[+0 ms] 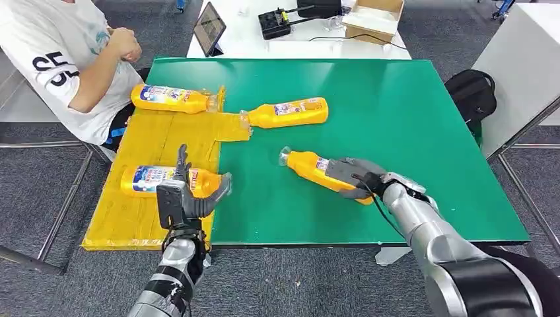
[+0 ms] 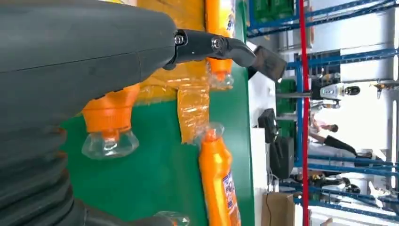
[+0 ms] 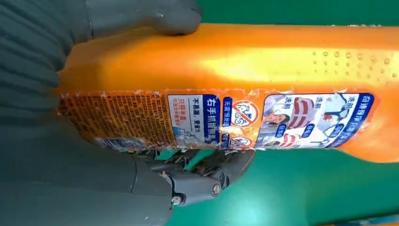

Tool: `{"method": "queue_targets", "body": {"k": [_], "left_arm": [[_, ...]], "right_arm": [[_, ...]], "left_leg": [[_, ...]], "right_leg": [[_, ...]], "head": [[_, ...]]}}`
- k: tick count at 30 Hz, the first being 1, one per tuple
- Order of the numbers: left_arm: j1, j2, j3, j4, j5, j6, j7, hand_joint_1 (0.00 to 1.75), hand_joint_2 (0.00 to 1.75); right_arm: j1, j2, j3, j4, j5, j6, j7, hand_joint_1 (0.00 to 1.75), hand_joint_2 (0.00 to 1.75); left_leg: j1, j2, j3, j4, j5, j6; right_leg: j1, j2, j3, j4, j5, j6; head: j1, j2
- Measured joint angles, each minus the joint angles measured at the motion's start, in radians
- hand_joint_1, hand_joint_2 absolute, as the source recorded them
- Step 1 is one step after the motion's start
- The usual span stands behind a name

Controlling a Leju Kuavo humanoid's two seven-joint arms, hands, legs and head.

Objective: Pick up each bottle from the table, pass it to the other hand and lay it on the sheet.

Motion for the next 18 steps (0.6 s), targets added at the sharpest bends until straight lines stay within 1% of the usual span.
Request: {"method": "queue_targets", "body": {"k": [2,3,4,6,7,8,10,12,15,18], "left_arm": [[0.000,0.000,0.000,0.001,0.000,0.000,0.000,0.00,1.75],[0.000,0.000,0.000,0.001,0.000,0.000,0.000,0.00,1.75],[-0.001,0.000,0.000,0.002,0.000,-0.001,0.000,0.00,1.75],[-0.002,-0.001,0.000,0.005,0.000,-0.003,0.000,0.00,1.75],[-0.003,-0.001,0.000,0.007,0.000,-0.004,0.000,0.00,1.75],[-0.007,-0.003,-0.003,0.019,0.002,-0.008,0.000,0.00,1.75],[-0.009,-0.006,-0.006,0.030,0.003,-0.008,0.000,0.00,1.75],[-0.009,-0.007,-0.007,0.034,0.003,-0.006,0.000,0.00,1.75],[-0.009,-0.008,-0.007,0.035,0.005,0.002,0.000,0.00,1.75],[-0.009,-0.009,-0.007,0.035,0.010,0.003,0.000,0.00,1.75]], "right_arm": [[0.000,-0.002,0.000,0.000,0.000,0.002,0.000,1.69,1.75],[0.000,-0.002,0.000,0.000,0.000,0.002,0.000,1.75,1.75],[0.000,-0.003,0.000,0.001,0.000,0.005,0.000,1.71,1.75],[-0.001,-0.004,0.000,0.003,0.000,0.011,0.000,1.71,1.75],[-0.002,-0.008,0.000,0.004,0.000,0.015,-0.001,1.75,1.75],[-0.003,-0.018,0.002,0.008,-0.003,0.033,-0.006,1.75,1.75],[0.000,-0.027,0.011,0.011,-0.006,0.032,-0.019,1.75,1.75],[0.009,-0.025,0.014,0.011,-0.017,-0.001,-0.027,1.75,1.75],[0.035,-0.010,0.014,0.010,-0.044,-0.099,-0.054,1.75,1.75],[0.045,0.000,0.014,0.010,-0.050,-0.123,-0.061,1.75,1.75]], "left_leg": [[0.000,0.000,0.000,0.000,0.000,0.000],[0.000,0.000,0.000,0.000,0.000,0.000],[0.000,0.000,0.000,0.000,0.000,0.000],[0.000,0.000,0.000,0.000,0.000,0.000],[0.000,0.000,0.000,0.000,0.000,0.000],[0.000,0.000,0.000,0.000,0.000,0.000],[0.000,0.000,0.001,0.000,0.000,0.000],[0.000,0.000,0.001,0.000,0.000,0.000],[0.000,0.001,0.003,0.000,0.000,0.000],[0.000,0.002,0.005,0.000,-0.001,-0.001]], "right_leg": [[0.000,0.000,0.000,0.000,0.000,0.000],[0.000,0.000,0.000,0.000,0.000,0.000],[0.000,0.000,0.000,0.000,0.000,0.000],[0.000,0.000,0.000,0.000,0.000,0.000],[0.000,0.000,0.000,0.000,0.000,0.000],[0.000,0.000,0.000,0.000,0.000,0.000],[0.000,0.000,0.000,0.000,0.000,0.000],[0.000,0.000,0.002,0.000,0.000,0.000],[0.001,0.001,0.002,0.000,0.000,0.000],[0.001,0.001,0.003,0.000,0.000,-0.001]], "head": [[0.000,0.000],[0.000,0.000],[0.000,0.000],[0.000,0.000],[0.000,0.000],[0.000,0.000],[0.000,0.000],[0.000,0.000],[0.000,0.000],[0.000,0.000]]}}
